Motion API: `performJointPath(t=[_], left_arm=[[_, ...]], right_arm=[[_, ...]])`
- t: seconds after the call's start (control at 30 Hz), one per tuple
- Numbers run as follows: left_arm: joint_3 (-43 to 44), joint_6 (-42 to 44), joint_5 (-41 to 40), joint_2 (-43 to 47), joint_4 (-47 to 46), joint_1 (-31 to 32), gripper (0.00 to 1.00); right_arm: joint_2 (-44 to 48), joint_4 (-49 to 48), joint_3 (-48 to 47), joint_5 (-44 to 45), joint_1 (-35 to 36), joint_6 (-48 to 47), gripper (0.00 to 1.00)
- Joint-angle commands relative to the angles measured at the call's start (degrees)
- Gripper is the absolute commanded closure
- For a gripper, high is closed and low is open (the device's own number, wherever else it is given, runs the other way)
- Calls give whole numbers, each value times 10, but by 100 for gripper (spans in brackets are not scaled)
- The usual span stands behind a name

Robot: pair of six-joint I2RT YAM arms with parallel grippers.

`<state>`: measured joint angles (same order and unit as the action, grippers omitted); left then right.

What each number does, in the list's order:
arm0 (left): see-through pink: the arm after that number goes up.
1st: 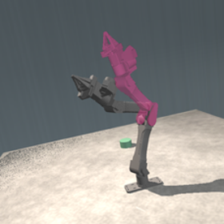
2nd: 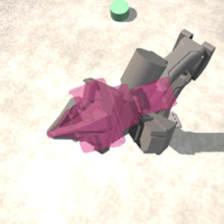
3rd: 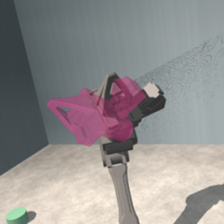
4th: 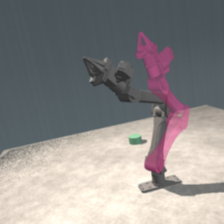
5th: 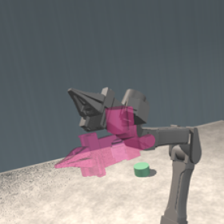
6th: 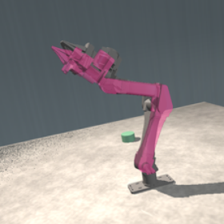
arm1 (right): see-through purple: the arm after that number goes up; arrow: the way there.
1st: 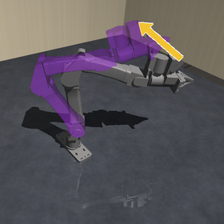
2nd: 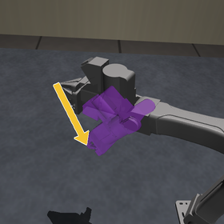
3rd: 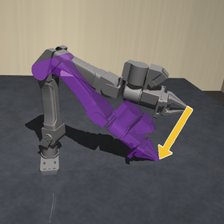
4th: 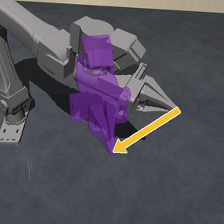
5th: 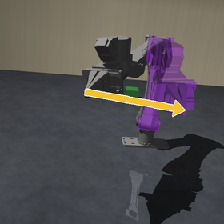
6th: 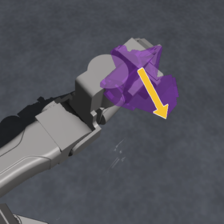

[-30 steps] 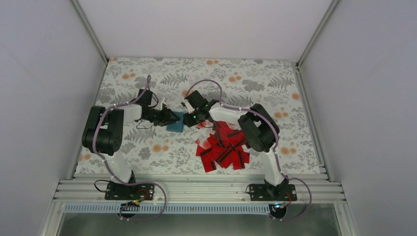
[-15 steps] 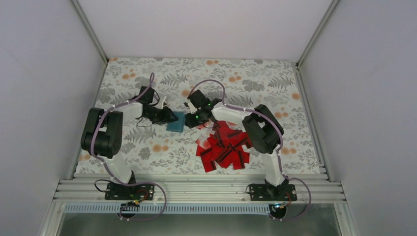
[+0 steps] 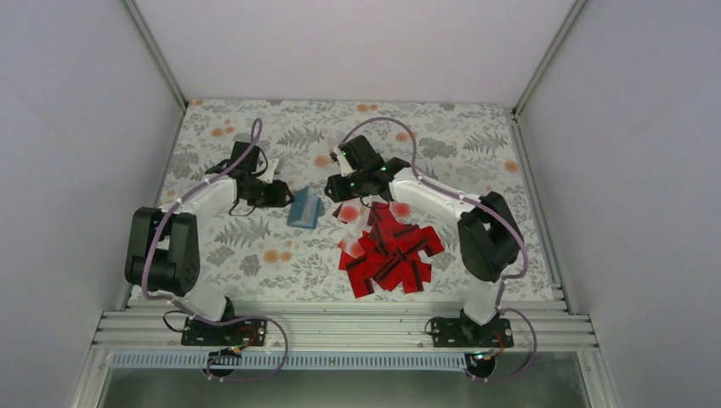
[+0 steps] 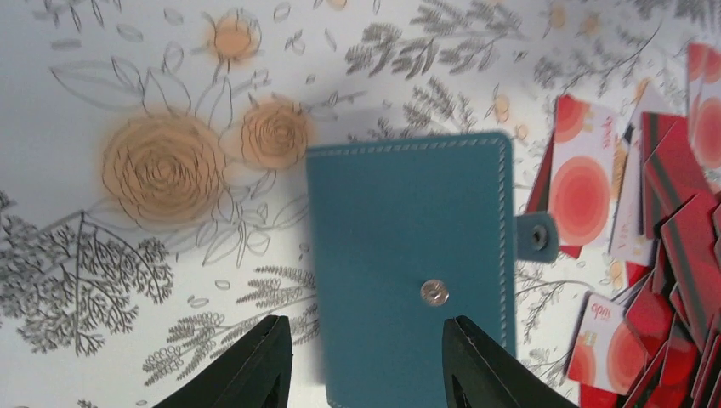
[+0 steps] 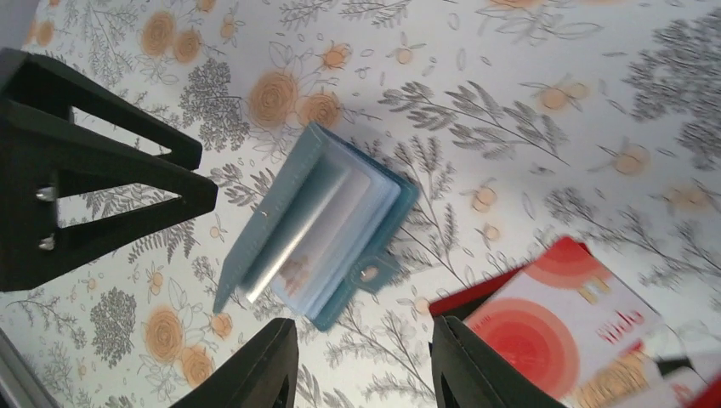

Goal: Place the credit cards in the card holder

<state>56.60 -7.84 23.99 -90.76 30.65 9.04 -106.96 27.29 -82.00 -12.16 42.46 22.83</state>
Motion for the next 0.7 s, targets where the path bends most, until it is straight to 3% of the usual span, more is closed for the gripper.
performJointPath(t=[0.0, 0.33, 0.67], left_arm=[[-19, 18, 3, -12, 2, -2, 55], [-7, 36, 48, -85, -12, 9, 56], [28, 36, -19, -119, 9, 43, 61]], right_arm=[[41, 9, 49, 33, -13, 32, 59], [42, -28, 118, -77, -32, 53, 56], [-11, -54, 102, -136, -41, 51, 54]])
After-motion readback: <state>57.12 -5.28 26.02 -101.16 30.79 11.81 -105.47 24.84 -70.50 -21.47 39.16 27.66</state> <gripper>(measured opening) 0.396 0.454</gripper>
